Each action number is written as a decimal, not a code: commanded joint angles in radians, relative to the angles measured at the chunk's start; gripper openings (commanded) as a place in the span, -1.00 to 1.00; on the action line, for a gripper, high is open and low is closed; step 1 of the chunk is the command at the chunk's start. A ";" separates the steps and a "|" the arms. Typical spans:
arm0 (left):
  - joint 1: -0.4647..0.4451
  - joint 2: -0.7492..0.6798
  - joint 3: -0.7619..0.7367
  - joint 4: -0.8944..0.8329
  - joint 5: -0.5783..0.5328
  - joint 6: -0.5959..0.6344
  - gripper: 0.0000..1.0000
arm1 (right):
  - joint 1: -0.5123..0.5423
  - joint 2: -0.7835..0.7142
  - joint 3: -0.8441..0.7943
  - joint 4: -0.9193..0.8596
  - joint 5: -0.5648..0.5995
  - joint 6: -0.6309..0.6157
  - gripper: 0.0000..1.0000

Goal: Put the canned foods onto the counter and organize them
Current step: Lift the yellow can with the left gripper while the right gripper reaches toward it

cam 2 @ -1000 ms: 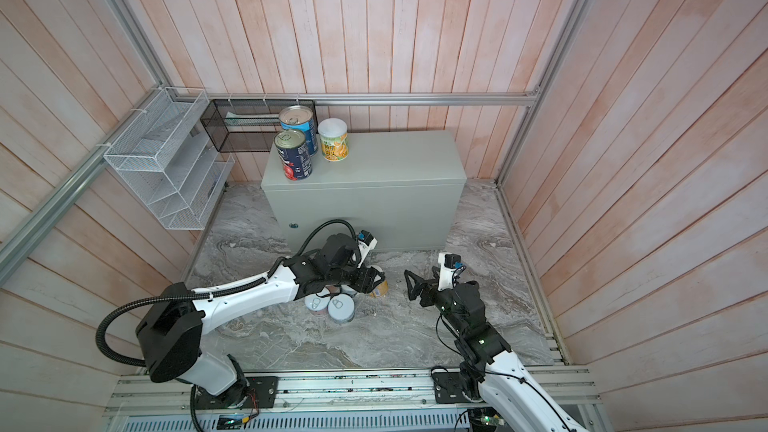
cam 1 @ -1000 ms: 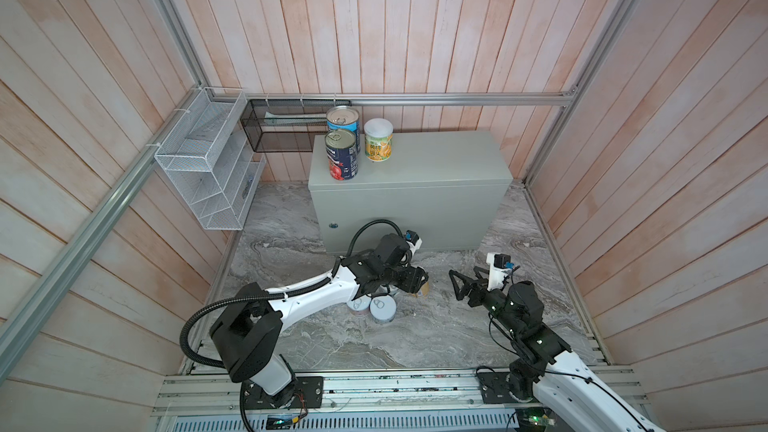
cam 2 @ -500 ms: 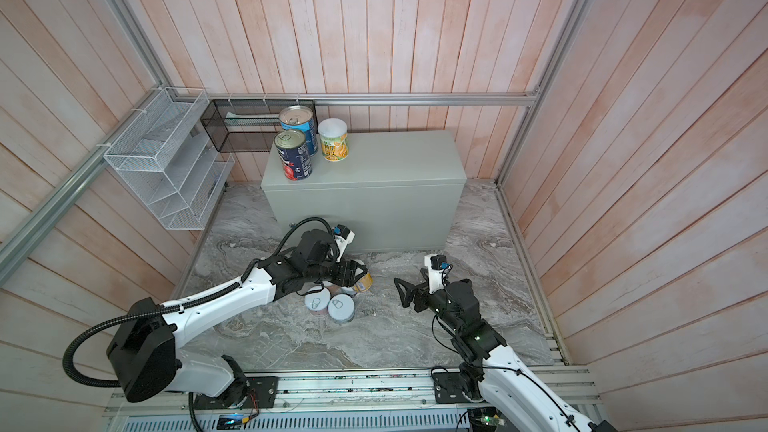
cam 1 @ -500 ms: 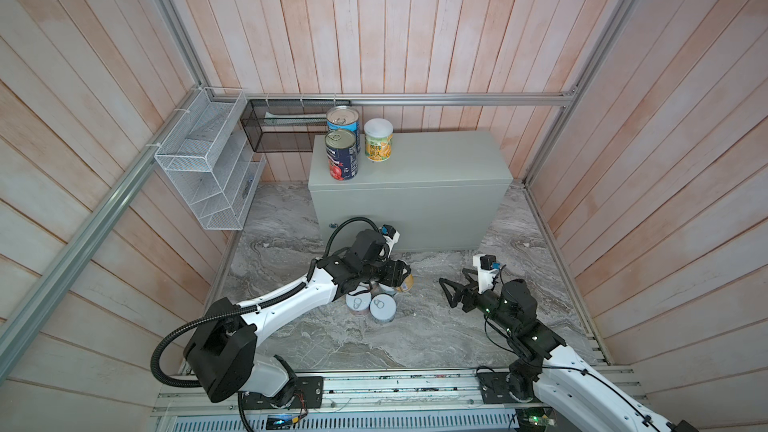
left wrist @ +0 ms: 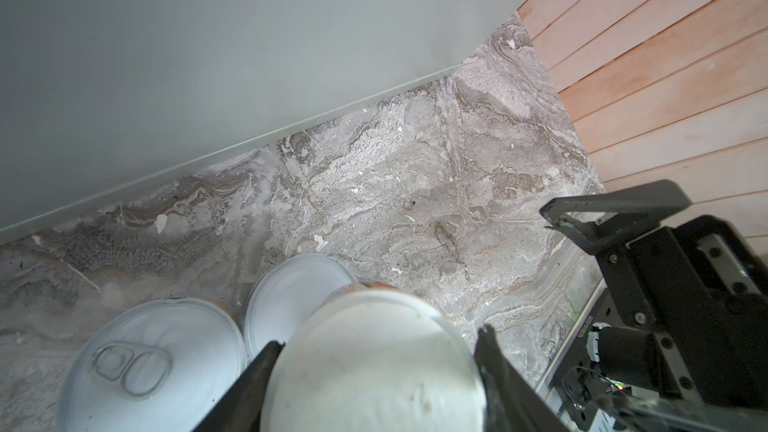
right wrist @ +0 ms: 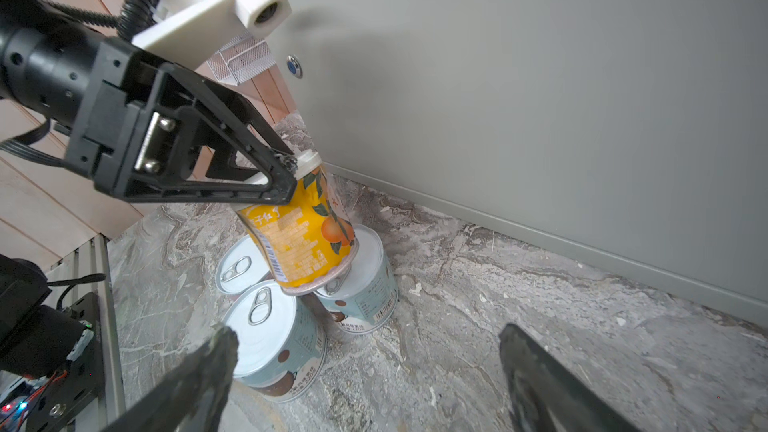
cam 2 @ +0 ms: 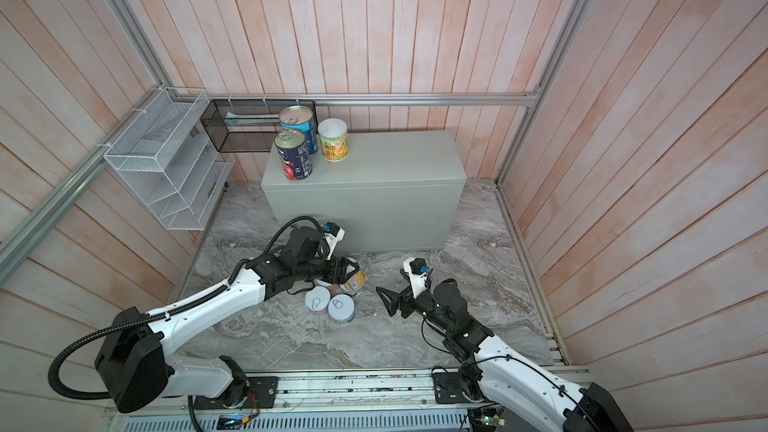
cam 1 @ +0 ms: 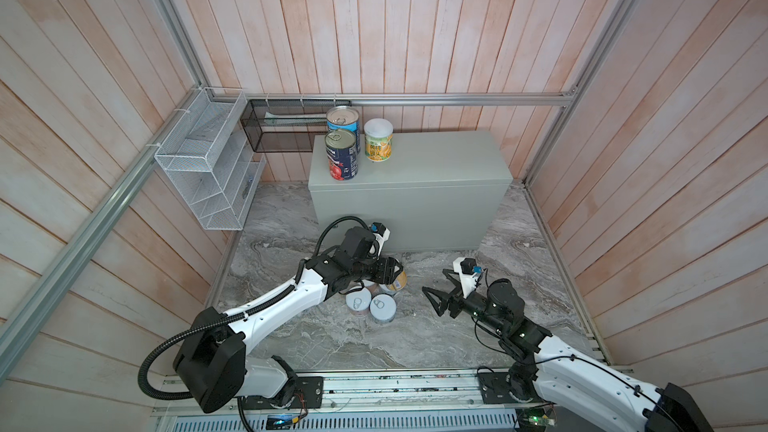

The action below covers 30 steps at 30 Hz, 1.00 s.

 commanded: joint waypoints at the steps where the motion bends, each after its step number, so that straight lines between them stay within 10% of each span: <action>1: 0.005 -0.031 0.001 0.029 0.041 -0.009 0.03 | 0.031 0.038 0.065 0.057 -0.019 -0.039 0.95; 30: 0.010 -0.091 0.003 0.009 0.162 -0.037 0.01 | 0.174 0.349 0.182 0.241 -0.003 -0.105 0.84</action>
